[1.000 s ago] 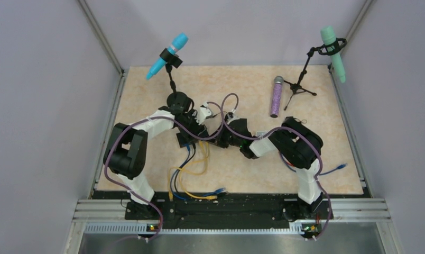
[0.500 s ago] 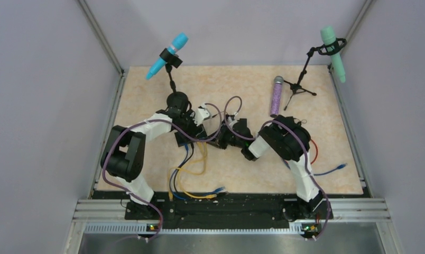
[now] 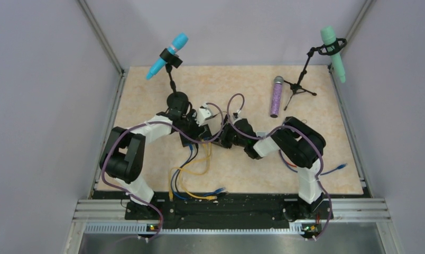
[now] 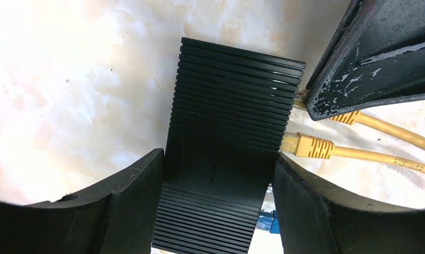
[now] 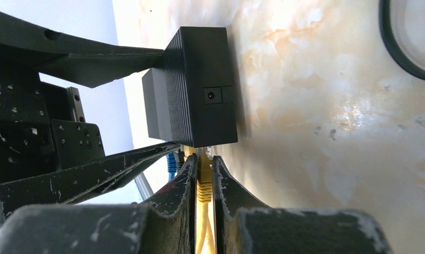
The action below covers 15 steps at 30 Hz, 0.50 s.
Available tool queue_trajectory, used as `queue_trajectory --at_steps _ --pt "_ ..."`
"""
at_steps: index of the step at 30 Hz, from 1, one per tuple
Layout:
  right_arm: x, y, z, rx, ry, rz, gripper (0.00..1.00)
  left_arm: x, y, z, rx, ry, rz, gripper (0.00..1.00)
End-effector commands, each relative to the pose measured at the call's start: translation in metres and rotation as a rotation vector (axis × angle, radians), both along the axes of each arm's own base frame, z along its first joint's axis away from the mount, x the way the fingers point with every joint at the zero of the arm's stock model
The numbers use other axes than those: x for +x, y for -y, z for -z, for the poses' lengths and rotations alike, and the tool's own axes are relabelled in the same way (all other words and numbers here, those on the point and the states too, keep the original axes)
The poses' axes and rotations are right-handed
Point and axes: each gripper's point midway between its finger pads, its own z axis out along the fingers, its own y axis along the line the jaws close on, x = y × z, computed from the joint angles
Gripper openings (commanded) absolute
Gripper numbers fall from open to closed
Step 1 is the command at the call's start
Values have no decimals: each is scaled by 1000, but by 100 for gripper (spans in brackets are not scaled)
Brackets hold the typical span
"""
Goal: Pull the plug from the switch port
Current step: Pull the connector from the switch port.
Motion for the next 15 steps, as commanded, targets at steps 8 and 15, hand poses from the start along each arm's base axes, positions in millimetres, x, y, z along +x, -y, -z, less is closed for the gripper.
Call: queue_trajectory --at_steps 8,15 --pt "-8 -19 -26 97 54 -93 0 -18 0 24 -27 -51 -18 36" --pt "-2 -11 -24 -1 85 -68 0 -17 1 23 -28 -48 -3 36"
